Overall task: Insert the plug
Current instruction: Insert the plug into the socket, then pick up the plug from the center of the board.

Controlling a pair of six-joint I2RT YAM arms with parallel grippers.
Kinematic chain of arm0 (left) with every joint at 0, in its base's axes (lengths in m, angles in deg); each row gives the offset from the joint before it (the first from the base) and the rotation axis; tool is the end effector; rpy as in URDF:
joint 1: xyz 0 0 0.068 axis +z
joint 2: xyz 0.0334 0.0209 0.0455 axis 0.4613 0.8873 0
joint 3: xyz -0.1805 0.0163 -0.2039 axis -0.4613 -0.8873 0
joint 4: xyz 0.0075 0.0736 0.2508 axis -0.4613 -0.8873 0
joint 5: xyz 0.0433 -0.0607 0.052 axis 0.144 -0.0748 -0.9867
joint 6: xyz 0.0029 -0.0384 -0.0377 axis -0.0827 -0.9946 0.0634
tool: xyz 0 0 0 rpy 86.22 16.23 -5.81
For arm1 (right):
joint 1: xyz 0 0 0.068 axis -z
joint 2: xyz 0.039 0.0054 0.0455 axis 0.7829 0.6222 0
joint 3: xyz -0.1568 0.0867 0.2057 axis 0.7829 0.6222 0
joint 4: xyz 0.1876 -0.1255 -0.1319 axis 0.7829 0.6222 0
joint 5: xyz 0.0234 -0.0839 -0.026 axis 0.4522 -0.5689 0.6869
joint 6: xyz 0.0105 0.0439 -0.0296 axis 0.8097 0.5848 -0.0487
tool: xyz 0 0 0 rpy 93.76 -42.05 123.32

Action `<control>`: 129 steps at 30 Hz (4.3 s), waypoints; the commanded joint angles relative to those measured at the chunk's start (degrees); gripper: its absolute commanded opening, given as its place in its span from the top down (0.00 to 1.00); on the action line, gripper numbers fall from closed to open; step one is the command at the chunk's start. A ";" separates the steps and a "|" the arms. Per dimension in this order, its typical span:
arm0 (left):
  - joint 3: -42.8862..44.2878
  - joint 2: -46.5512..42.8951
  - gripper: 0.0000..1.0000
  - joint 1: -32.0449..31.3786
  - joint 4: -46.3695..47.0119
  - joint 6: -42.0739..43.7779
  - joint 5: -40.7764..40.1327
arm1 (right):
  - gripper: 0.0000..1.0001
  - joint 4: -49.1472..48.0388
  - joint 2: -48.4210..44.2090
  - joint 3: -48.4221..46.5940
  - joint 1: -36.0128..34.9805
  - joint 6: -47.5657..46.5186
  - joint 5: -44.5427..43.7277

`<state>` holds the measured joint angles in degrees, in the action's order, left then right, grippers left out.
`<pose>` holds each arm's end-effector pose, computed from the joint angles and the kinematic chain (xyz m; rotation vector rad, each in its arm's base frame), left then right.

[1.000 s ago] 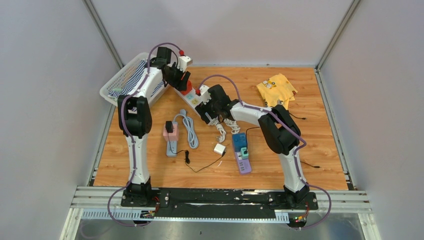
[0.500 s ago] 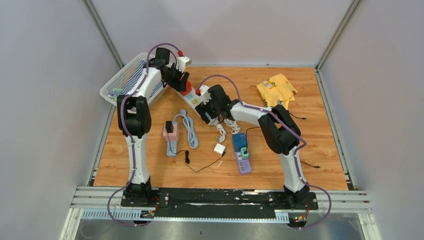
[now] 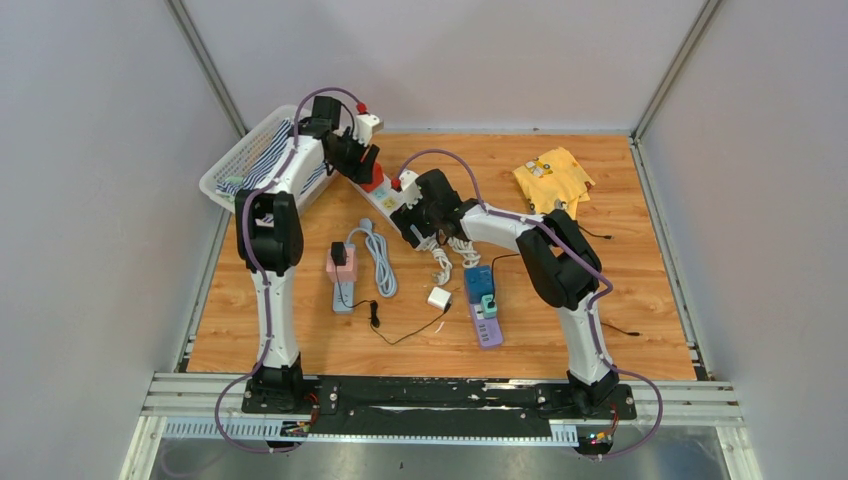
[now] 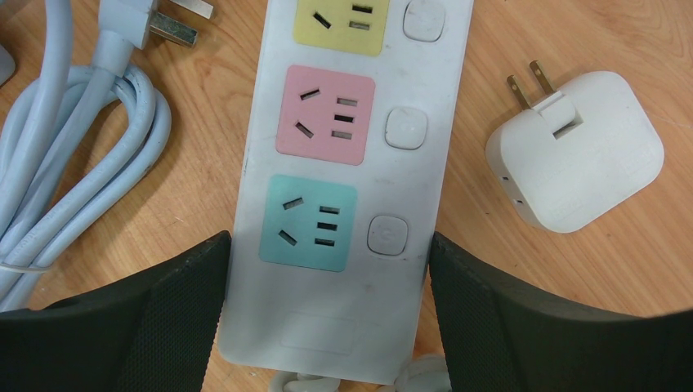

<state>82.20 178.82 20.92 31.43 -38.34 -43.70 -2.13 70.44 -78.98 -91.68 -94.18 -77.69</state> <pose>0.4908 -0.0705 0.2308 0.8565 2.3160 -0.3675 0.3628 0.3129 0.1755 -0.9968 1.9948 0.4677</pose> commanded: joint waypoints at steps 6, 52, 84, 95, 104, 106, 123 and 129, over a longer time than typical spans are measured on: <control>-3.42 5.12 1.00 -1.03 -1.99 -0.25 -9.96 | 0.51 6.50 3.24 1.33 -1.15 0.53 1.55; -0.53 -10.83 0.00 -0.79 -1.91 -6.50 -0.44 | 0.01 12.59 -11.46 -3.81 1.40 4.04 0.13; -70.07 -82.49 0.00 -4.00 21.14 -36.58 -9.89 | 0.33 26.11 -24.34 18.76 -17.67 -4.25 -11.85; -73.99 -90.14 0.00 -4.00 21.34 -38.67 -12.32 | 0.33 28.74 -20.08 18.26 -17.67 -5.53 -12.69; -74.16 -91.12 0.03 -4.00 21.10 -38.16 -13.92 | 0.58 28.99 -18.61 16.85 -17.71 -4.70 -11.10; -74.07 -91.07 0.04 -4.00 21.10 -38.36 -14.19 | 0.61 29.01 -19.41 16.94 -17.60 -3.61 -11.12; -73.63 -91.27 0.18 -4.00 22.35 -40.53 -12.14 | 0.69 24.78 -28.29 16.68 -9.24 21.86 0.41; -74.81 -91.58 0.24 -4.00 26.74 -43.37 -7.49 | 0.69 12.91 -33.44 20.03 -3.61 42.99 10.28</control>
<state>7.84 88.01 17.10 53.40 -79.32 -55.37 20.80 42.27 -61.15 -99.40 -69.03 -75.57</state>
